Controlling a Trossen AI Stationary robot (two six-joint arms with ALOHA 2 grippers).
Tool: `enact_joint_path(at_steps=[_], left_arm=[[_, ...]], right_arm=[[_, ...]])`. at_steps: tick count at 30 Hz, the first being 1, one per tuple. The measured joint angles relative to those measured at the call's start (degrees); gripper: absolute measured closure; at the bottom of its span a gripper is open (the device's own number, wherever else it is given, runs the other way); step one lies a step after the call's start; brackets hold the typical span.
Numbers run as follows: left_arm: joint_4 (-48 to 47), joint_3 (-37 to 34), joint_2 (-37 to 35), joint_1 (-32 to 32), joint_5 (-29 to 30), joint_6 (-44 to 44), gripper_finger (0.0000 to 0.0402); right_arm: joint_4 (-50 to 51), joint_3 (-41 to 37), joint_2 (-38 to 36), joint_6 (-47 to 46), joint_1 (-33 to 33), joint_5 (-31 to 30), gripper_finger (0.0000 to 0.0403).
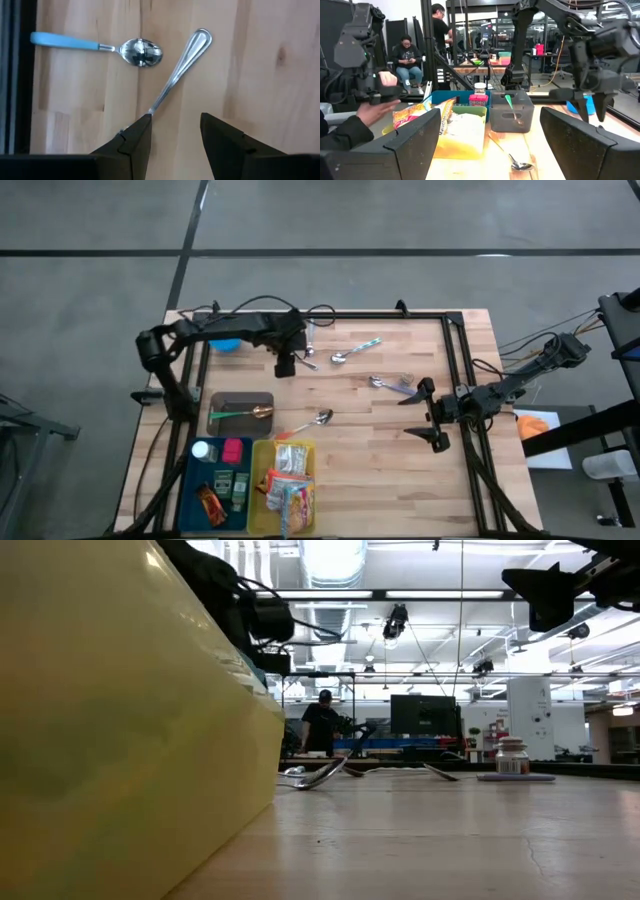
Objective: Pick & Place Food Item
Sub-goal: Put the silver spoon into the gray bin
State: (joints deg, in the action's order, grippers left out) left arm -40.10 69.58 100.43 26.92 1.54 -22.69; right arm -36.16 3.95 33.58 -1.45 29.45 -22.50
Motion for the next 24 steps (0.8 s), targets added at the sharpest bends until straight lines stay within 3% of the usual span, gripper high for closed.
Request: enact_joint_path(at_steps=[24], left_arm=[[0.1,2.9,10.7,3.8,-3.1,-3.0,0.0232]], right_arm=[[0.0,0.0,0.0,0.0,0.0,0.0,0.0064]])
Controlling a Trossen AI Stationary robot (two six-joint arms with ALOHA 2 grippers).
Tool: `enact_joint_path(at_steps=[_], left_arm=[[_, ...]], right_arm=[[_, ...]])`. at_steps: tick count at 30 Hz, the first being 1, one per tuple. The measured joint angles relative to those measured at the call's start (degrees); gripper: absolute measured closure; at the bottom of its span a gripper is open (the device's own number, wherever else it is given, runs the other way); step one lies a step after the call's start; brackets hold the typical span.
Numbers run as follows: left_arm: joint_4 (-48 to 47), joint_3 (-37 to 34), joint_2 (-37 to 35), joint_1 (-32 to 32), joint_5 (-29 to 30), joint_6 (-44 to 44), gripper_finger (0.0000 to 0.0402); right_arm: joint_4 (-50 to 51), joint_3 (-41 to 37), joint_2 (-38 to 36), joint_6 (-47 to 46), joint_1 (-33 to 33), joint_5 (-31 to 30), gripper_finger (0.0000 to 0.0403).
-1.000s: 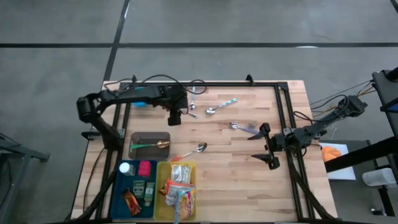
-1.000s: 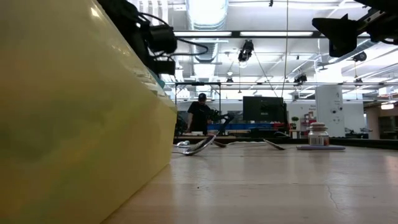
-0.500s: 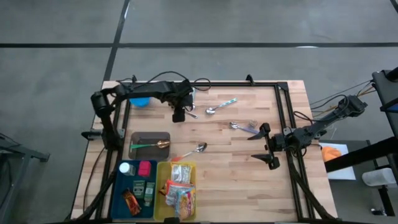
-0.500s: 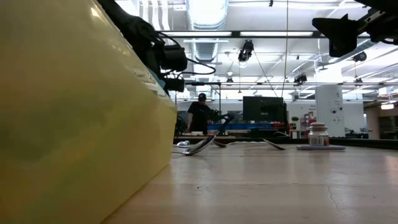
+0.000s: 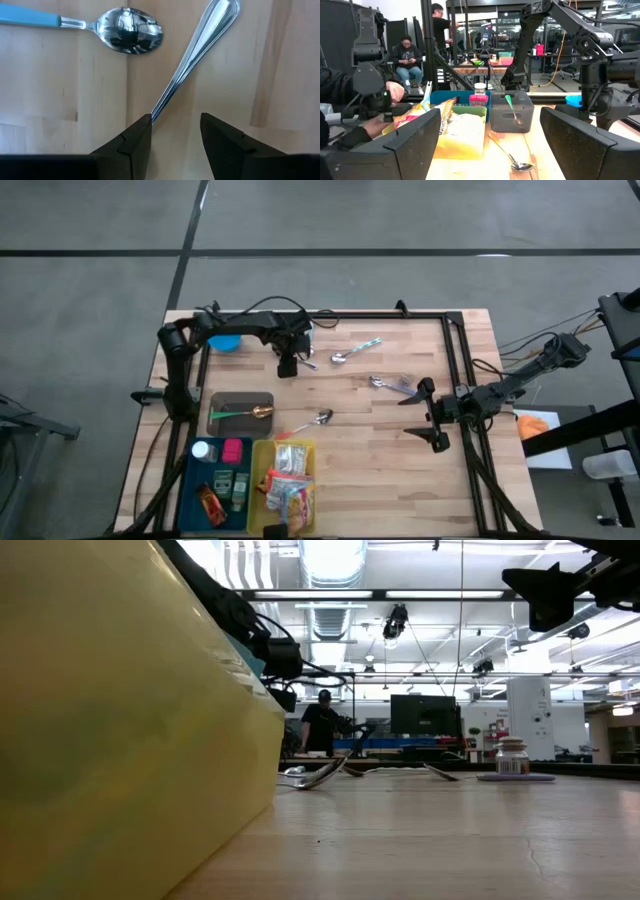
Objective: Pick & Place Food Item
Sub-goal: Put the silver spoon into the gray bin
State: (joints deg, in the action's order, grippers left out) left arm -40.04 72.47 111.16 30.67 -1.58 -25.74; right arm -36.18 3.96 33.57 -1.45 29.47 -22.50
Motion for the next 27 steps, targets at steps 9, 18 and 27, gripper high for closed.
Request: enact_joint_path(at_steps=[9,18,27], left_arm=[[0.0,0.0,0.1,0.2,0.0,0.4,0.0232],[-1.0,0.0,0.1,0.2,-0.3,1.6,0.0232],[-7.1,1.7,-0.1,0.2,-4.3,1.9,0.0232]], right_arm=[[0.0,0.0,0.0,0.0,0.0,0.0,0.0064],[0.0,0.0,0.0,0.0,0.0,0.0,0.0064],[0.0,0.0,0.0,0.0,0.0,0.0,0.0064]])
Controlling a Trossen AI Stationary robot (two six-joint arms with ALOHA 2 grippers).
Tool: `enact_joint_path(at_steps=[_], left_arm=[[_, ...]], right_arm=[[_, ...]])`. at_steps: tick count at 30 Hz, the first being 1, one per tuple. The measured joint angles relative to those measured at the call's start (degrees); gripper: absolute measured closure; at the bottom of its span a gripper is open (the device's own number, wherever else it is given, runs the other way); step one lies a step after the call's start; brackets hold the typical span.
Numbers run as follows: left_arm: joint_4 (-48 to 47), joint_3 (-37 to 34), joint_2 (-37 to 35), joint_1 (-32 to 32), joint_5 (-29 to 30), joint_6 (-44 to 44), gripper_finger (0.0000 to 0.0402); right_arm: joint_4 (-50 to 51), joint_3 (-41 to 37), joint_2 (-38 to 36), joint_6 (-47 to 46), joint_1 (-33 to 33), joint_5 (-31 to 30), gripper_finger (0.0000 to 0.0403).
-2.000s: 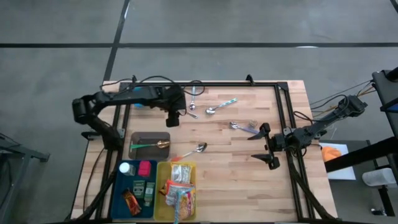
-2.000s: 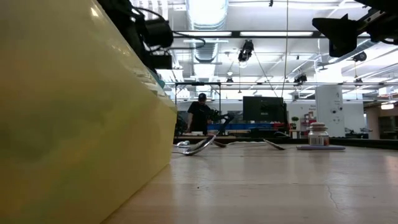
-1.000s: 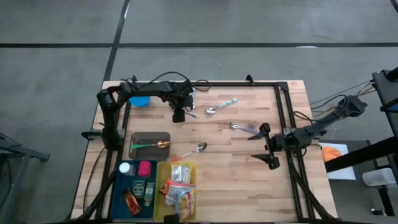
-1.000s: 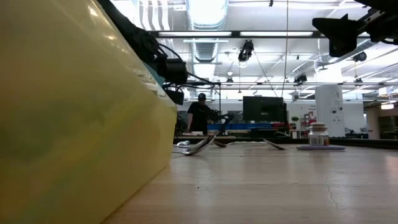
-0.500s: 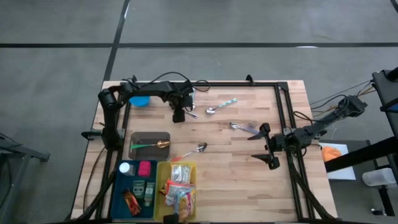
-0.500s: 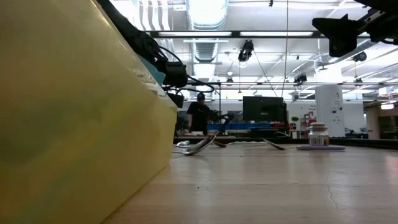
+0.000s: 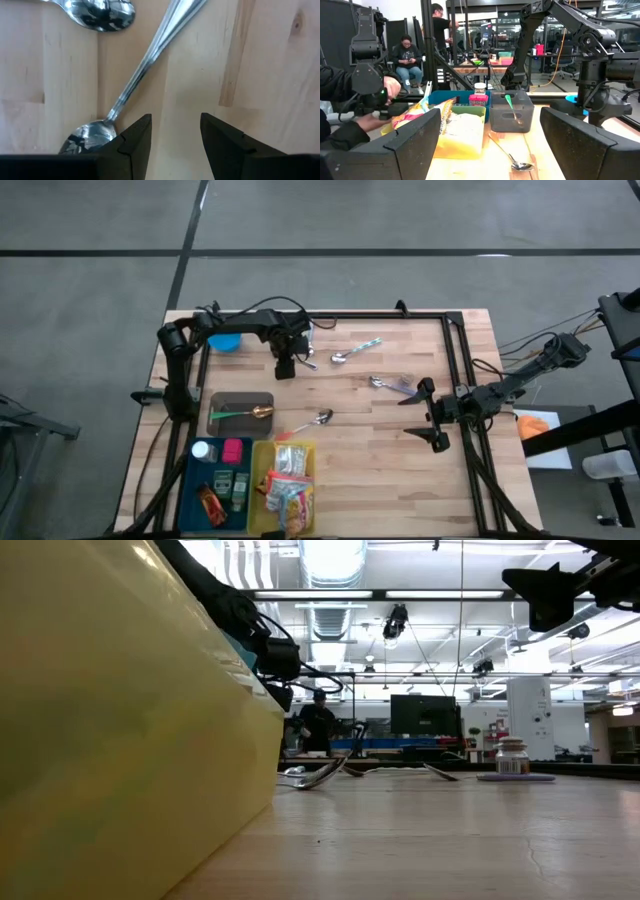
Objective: Pick & Place Food Item
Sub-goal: Put the silver spoon into the gray bin
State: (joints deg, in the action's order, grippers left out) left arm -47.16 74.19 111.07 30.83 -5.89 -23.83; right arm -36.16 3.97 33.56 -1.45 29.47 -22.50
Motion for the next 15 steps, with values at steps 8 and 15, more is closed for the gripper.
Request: enact_joint_path(at_steps=[8,15], left_arm=[[0.9,0.2,-0.4,0.0,-0.3,0.7,0.0232],[5.4,0.0,-1.7,-1.3,7.1,10.5,0.0232]], right_arm=[[0.0,0.0,0.0,0.0,0.0,0.0,0.0064],[0.0,0.0,0.0,0.0,0.0,0.0,0.0064]])
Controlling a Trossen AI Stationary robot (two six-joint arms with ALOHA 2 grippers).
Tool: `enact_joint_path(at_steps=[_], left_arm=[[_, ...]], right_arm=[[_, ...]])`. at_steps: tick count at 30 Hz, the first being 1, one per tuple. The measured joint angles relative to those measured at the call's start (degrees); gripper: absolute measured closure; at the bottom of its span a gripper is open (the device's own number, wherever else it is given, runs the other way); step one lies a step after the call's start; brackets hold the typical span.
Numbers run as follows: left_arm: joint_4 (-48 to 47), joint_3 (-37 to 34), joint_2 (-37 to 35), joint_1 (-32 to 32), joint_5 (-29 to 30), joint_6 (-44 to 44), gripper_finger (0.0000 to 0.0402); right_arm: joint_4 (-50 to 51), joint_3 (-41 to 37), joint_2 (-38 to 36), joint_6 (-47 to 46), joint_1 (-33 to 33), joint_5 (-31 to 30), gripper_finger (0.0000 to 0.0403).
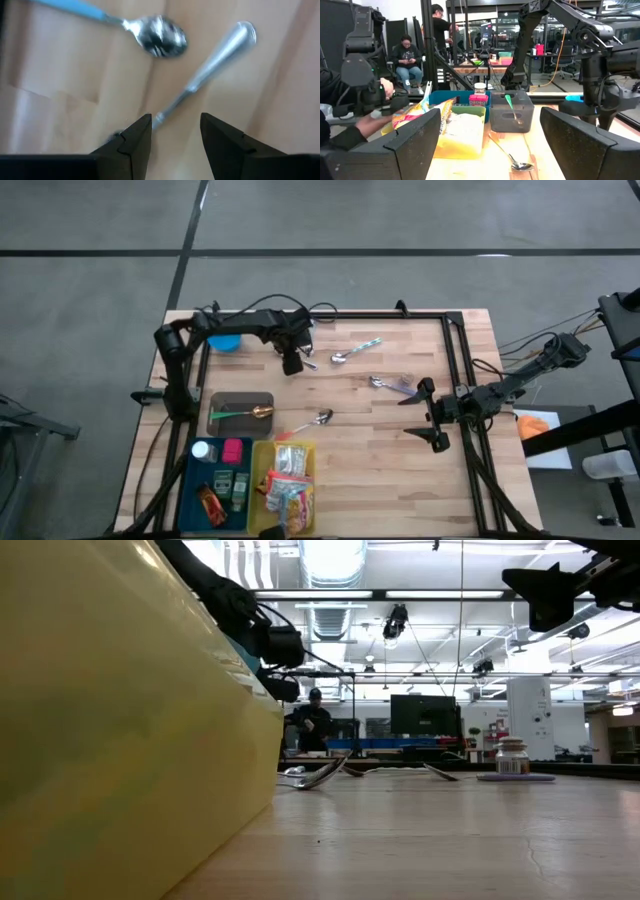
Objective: Pick & Place Food Item
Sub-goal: Put the silver spoon into the gray bin
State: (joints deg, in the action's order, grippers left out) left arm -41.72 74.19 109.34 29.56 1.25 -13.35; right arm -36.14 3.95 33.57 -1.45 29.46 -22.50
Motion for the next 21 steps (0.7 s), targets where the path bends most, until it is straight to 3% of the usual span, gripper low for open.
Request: enact_joint_path(at_steps=[4,11,16,21], left_arm=[[5.3,-0.7,-0.2,-2.1,5.8,6.7,0.0232],[9.4,-1.9,-0.3,-2.6,14.4,34.0,0.0232],[17.1,-4.9,-0.3,-2.8,14.6,39.2,0.0232],[17.1,-6.8,-0.3,-3.4,14.4,45.8,0.0232]], right_arm=[[0.0,0.0,0.0,0.0,0.0,0.0,0.0064],[0.0,0.0,0.0,0.0,0.0,0.0,0.0064],[0.0,0.0,0.0,0.0,0.0,0.0,0.0064],[0.0,0.0,0.0,0.0,0.0,0.0,0.0064]])
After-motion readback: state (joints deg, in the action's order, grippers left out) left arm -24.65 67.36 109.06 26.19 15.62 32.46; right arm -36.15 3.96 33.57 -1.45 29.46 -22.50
